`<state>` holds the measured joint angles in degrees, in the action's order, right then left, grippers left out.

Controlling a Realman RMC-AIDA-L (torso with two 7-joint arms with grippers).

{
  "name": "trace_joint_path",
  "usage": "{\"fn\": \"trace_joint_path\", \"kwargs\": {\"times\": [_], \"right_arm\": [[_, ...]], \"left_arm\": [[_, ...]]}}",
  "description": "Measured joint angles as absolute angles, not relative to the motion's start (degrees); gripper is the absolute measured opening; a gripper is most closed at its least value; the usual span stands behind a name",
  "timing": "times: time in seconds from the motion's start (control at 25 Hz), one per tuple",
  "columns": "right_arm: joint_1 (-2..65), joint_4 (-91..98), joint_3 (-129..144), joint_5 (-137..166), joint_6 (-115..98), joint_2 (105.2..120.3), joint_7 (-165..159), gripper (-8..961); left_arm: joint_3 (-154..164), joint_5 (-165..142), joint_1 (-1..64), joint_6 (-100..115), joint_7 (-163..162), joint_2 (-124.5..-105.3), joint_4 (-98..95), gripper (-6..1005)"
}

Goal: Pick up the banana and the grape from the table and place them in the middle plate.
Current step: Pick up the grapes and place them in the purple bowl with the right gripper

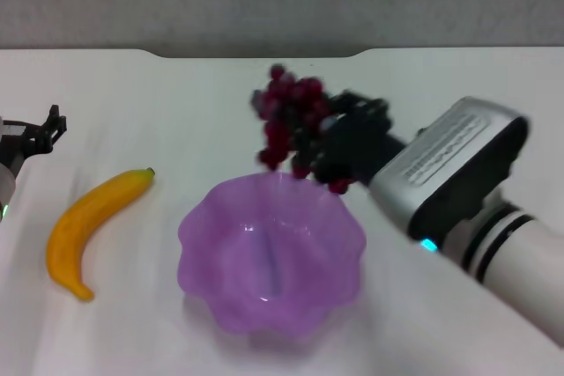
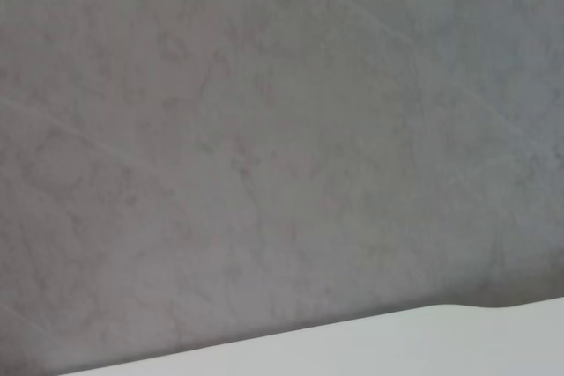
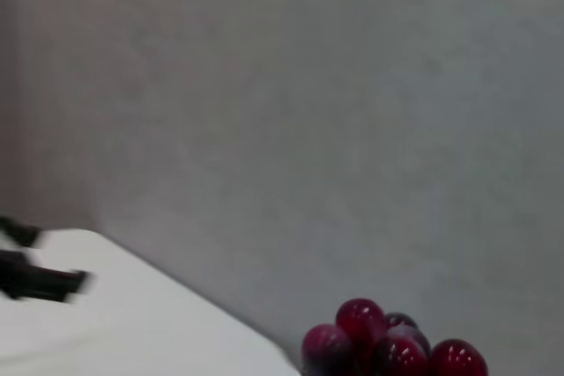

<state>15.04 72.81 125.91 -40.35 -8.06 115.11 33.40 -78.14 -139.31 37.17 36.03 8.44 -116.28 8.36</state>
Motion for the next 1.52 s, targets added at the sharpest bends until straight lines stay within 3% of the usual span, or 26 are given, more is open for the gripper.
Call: {"fn": "trace_joint_path", "kwargs": {"times": [1.52], "right_arm": [[25.0,59.3,130.7,-45.8,3.5,114.88,24.9,429]], "left_arm": [[-77.3,-139.3,38.2,36.0,8.4,-116.37,8.8,890]]}}
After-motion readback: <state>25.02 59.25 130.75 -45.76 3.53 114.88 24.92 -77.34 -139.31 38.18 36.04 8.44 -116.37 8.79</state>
